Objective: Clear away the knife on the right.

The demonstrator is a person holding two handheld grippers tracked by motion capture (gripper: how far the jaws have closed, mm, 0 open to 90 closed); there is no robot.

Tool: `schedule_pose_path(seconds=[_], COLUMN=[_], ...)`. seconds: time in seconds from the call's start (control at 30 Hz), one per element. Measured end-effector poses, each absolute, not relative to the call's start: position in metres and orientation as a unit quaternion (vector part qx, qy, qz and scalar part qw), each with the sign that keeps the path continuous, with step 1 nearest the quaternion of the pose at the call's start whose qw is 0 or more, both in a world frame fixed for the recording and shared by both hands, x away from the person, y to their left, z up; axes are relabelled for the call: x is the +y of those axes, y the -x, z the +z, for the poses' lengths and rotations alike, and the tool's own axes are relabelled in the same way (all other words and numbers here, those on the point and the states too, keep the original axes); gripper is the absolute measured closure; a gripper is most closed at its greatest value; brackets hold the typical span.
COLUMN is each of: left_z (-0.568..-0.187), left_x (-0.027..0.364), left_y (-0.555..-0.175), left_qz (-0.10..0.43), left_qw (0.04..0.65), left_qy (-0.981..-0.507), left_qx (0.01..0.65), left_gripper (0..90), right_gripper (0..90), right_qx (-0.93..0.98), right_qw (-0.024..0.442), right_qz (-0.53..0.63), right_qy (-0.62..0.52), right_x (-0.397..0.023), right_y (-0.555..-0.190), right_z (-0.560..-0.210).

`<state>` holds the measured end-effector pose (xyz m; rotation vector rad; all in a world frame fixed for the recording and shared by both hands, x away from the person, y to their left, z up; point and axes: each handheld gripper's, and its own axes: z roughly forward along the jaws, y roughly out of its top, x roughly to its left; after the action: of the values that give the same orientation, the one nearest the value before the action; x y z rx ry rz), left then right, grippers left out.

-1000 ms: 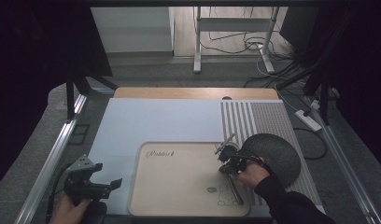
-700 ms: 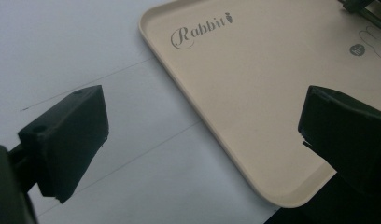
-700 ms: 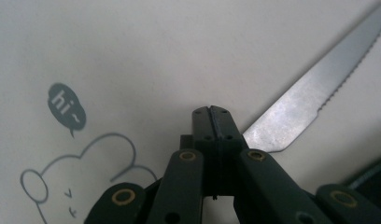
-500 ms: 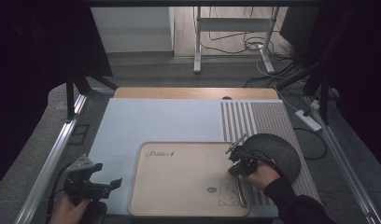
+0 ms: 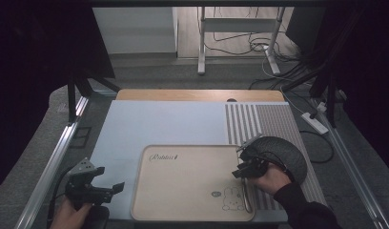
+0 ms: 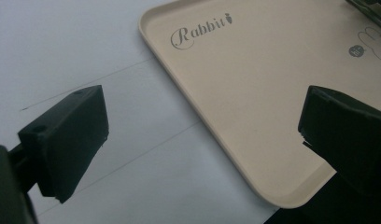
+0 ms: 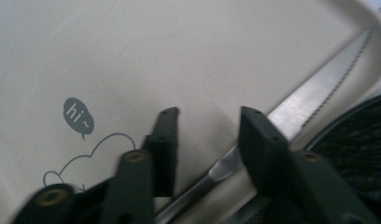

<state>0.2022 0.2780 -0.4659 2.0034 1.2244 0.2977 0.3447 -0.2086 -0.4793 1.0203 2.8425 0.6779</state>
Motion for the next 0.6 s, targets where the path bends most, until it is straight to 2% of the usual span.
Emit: schedule_pose_path(seconds=[0.03,0.07,0.1,0.2,0.3,0.4,0.47,0.6], left_z=[-0.466,-0.466,-0.466,-0.466,-0.466,-0.466,-0.466,-0.466], left_x=[0.278,0.278,0.278,0.278,0.278,0.278,0.279,0.279], left_y=[-0.202,-0.202,-0.202,-0.202,-0.202,-0.202,-0.202,-0.202], left_qz=[0.117,0.117,0.116,0.116,0.116,0.116,0.116,0.116], left_qw=[0.378,0.378,0.378,0.379,0.379,0.379,0.378,0.378], left_qy=[-0.784,-0.784,-0.784,-0.783,-0.783,-0.784,-0.784,-0.784], left_qx=[0.479,0.479,0.479,0.479,0.479,0.479,0.478,0.479], left_gripper=[2.8,2.8,2.8,2.8,2.8,2.8,2.8,2.8], right_gripper=[47.6,33.2,33.2,14.9,12.1,9.3,3.4,2.5], right_qx=[0.917,0.913,0.913,0.906,0.905,0.900,0.891,0.882], right_qw=[0.028,0.033,0.033,0.061,0.060,0.079,0.092,0.105], right_qz=[0.223,0.238,0.238,0.245,0.253,0.264,0.277,0.286], right_qy=[-0.330,-0.331,-0.331,-0.338,-0.338,-0.337,-0.348,-0.359], right_x=[-0.210,-0.212,-0.212,-0.217,-0.222,-0.232,-0.245,-0.256], right_y=[-0.344,-0.341,-0.341,-0.335,-0.331,-0.325,-0.320,-0.314], right_z=[-0.478,-0.474,-0.474,-0.467,-0.464,-0.460,-0.456,-0.453])
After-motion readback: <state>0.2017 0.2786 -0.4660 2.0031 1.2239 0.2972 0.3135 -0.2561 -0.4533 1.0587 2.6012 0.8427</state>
